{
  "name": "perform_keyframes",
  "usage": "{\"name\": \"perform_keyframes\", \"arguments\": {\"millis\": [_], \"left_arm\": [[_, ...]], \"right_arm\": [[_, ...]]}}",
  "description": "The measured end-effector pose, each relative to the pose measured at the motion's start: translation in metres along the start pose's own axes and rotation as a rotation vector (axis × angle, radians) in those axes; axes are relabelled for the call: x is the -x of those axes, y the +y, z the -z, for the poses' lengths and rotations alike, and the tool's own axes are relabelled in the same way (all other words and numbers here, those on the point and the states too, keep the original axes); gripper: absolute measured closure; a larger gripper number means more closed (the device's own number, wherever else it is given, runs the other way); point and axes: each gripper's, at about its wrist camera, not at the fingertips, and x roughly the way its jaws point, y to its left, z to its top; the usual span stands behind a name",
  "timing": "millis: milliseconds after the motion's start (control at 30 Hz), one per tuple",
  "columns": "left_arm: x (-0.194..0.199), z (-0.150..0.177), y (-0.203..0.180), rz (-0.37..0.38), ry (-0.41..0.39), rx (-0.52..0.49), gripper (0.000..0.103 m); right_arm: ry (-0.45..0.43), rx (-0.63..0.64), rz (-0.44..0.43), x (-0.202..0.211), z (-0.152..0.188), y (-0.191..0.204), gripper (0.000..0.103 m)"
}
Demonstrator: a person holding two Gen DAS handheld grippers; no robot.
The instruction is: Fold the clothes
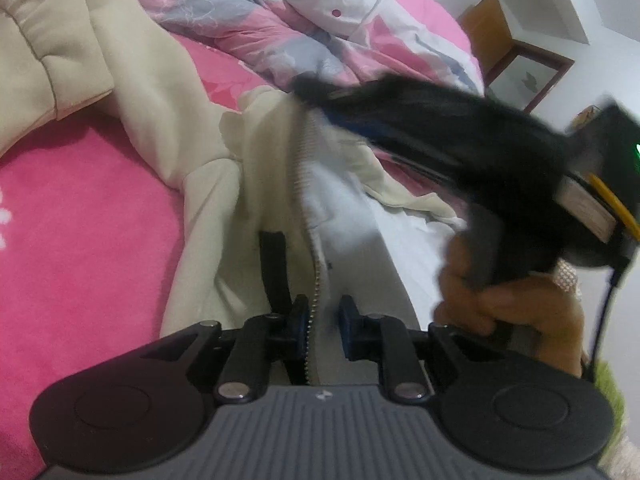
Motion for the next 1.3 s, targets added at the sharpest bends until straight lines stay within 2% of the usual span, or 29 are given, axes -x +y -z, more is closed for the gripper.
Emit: {"name": "perform_keyframes", "arguments": {"millis": [67, 100, 167, 233, 300, 333, 400, 433, 500, 700, 800, 900, 1033, 1133, 1300], "left_arm": [[-0.001, 0.000, 0.002, -0.005, 0.003, 0.008, 0.090], [-0.001, 0.000, 0.002, -0.003, 0.003, 0.013, 0.090], [0.000, 0.000, 0.004, 0.001, 0.003, 0.021, 0.090], [0.000, 0.000, 0.004, 0.002, 0.004, 0.025, 0.090], [-0.001, -0.001, 0.004, 0.001, 0.005, 0.027, 0.090], [-0.001, -0.001, 0.004, 0.001, 0.005, 0.027, 0.090], [-0.002, -0.002, 0.003, -0.001, 0.005, 0.028, 0.090], [-0.002, -0.002, 0.003, -0.002, 0.004, 0.029, 0.090], [-0.001, -0.001, 0.003, -0.003, 0.004, 0.028, 0.090], [-0.002, 0.000, 0.002, -0.010, -0.001, 0.012, 0.090], [-0.002, 0.000, 0.002, -0.010, -0.002, 0.007, 0.090], [-0.001, 0.000, 0.002, -0.007, 0.000, 0.010, 0.090], [-0.001, 0.000, 0.002, -0.006, 0.001, 0.010, 0.090], [-0.001, 0.000, 0.002, -0.006, 0.002, 0.013, 0.090], [0.000, 0.000, 0.001, -0.003, 0.004, 0.018, 0.090]], "right_arm": [[0.135, 0.013, 0.016, -0.025, 0.002, 0.001, 0.082], [0.167, -0.009, 0.024, -0.029, 0.002, -0.002, 0.081], [0.142, -0.046, 0.008, -0.017, 0.001, -0.005, 0.080], [0.080, -0.119, -0.047, 0.013, -0.001, -0.014, 0.072], [0.023, -0.211, -0.104, 0.043, -0.002, -0.028, 0.059], [-0.002, -0.257, -0.115, 0.058, -0.001, -0.037, 0.056], [-0.022, -0.310, -0.085, 0.070, 0.000, -0.054, 0.055], [-0.014, -0.307, -0.031, 0.074, 0.000, -0.062, 0.055], [0.017, -0.258, 0.076, 0.072, 0.002, -0.068, 0.055], [0.110, 0.011, 0.188, 0.021, 0.012, -0.045, 0.056], [0.099, 0.068, 0.222, -0.006, 0.012, -0.039, 0.056], [0.064, 0.144, 0.319, -0.025, 0.011, -0.037, 0.056], [0.068, 0.094, 0.275, -0.035, 0.009, -0.044, 0.057], [0.071, 0.112, 0.217, -0.034, 0.013, -0.036, 0.058], [0.096, 0.278, 0.243, -0.037, 0.020, -0.026, 0.058]]}}
